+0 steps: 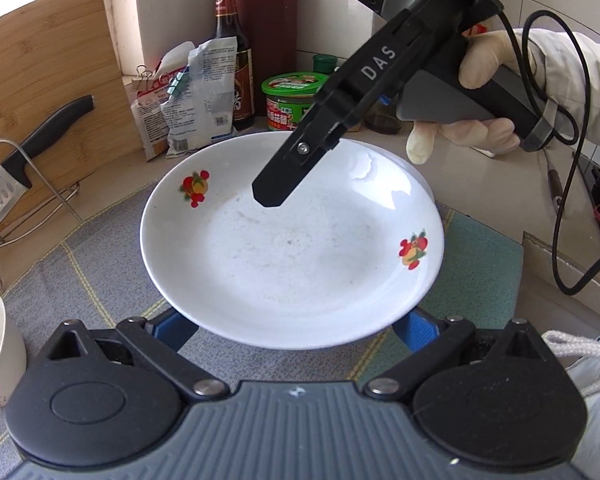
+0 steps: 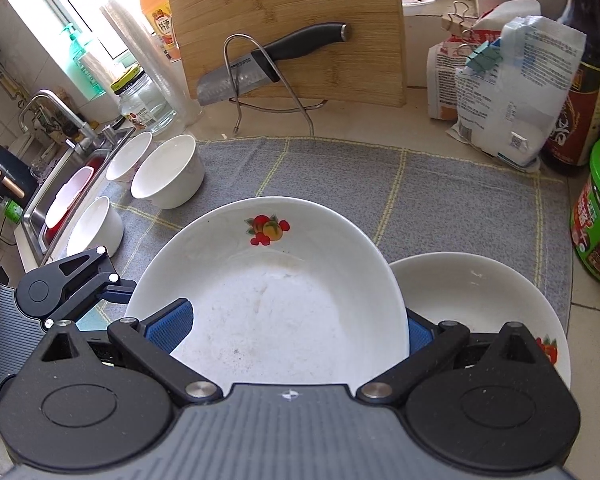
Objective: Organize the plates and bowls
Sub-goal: 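Lower the fruit-print plate onto the plate stack and open the right tool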
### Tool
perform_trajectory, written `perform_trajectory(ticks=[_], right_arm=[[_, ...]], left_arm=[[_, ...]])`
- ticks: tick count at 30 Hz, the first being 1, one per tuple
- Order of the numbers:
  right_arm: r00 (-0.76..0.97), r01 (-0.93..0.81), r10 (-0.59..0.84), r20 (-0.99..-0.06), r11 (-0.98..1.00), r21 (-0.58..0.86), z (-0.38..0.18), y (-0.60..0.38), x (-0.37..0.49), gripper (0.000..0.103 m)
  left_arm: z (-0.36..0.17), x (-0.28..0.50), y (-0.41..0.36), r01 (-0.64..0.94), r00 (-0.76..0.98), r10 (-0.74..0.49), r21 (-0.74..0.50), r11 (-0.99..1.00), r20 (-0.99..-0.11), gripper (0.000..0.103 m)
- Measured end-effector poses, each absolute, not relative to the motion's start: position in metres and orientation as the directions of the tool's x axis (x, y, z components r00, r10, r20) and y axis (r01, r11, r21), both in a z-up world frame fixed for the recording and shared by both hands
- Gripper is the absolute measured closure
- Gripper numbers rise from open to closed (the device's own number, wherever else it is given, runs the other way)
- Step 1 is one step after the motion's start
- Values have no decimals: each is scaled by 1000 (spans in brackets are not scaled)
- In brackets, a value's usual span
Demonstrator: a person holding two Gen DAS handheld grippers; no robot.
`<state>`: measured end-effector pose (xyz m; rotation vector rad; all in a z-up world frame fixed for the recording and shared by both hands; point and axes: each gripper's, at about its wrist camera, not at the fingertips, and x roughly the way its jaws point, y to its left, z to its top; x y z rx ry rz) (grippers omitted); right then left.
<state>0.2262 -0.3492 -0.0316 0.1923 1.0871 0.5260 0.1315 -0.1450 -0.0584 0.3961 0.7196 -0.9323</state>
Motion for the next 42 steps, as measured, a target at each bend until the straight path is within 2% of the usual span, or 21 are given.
perform_trajectory(ticks=[42], right_arm=[[411,-82,396,-821,913,400,-59,-418,193,0]], left_arm=[[-75,152,-203,931,213,-631,-40,362,-746,2]])
